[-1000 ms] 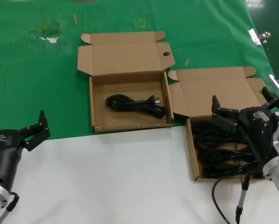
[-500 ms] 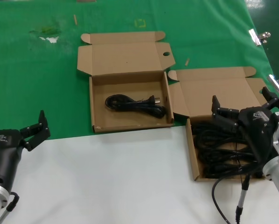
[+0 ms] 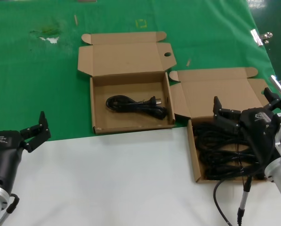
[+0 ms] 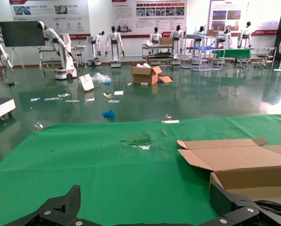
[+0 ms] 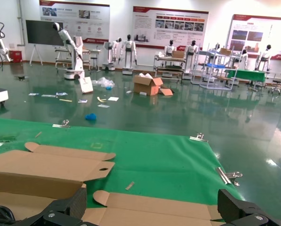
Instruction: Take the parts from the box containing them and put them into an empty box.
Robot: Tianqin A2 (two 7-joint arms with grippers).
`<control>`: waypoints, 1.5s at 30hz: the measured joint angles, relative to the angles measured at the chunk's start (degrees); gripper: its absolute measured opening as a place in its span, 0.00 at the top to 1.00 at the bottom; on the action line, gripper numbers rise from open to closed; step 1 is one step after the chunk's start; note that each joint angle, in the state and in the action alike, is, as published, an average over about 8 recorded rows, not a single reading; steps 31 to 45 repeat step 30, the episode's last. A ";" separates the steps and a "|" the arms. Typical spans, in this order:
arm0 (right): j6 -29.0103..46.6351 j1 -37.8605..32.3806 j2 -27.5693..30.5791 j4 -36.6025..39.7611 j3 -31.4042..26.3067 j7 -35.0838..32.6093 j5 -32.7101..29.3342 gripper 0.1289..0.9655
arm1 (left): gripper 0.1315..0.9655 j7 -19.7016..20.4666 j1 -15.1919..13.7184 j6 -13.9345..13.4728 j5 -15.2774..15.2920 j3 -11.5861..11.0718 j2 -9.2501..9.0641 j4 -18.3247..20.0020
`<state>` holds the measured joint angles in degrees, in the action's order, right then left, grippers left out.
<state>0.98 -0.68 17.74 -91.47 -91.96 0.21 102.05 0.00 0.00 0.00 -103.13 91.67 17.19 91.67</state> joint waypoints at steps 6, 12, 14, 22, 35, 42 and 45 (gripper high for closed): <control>0.00 0.00 0.00 0.00 0.00 0.00 0.00 0.00 | 0.00 0.00 0.00 0.00 0.00 0.00 0.00 0.00; 0.00 0.00 0.00 0.00 0.00 0.00 0.00 0.00 | 0.00 0.00 0.00 0.00 0.00 0.00 0.00 0.00; 0.00 0.00 0.00 0.00 0.00 0.00 0.00 0.00 | 0.00 0.00 0.00 0.00 0.00 0.00 0.00 0.00; 0.00 0.00 0.00 0.00 0.00 0.00 0.00 0.00 | 0.00 0.00 0.00 0.00 0.00 0.00 0.00 0.00; 0.00 0.00 0.00 0.00 0.00 0.00 0.00 0.00 | 0.00 0.00 0.00 0.00 0.00 0.00 0.00 0.00; 0.00 0.00 0.00 0.00 0.00 0.00 0.00 0.00 | 0.00 0.00 0.00 0.00 0.00 0.00 0.00 0.00; 0.00 0.00 0.00 0.00 0.00 0.00 0.00 0.00 | 0.00 0.00 0.00 0.00 0.00 0.00 0.00 0.00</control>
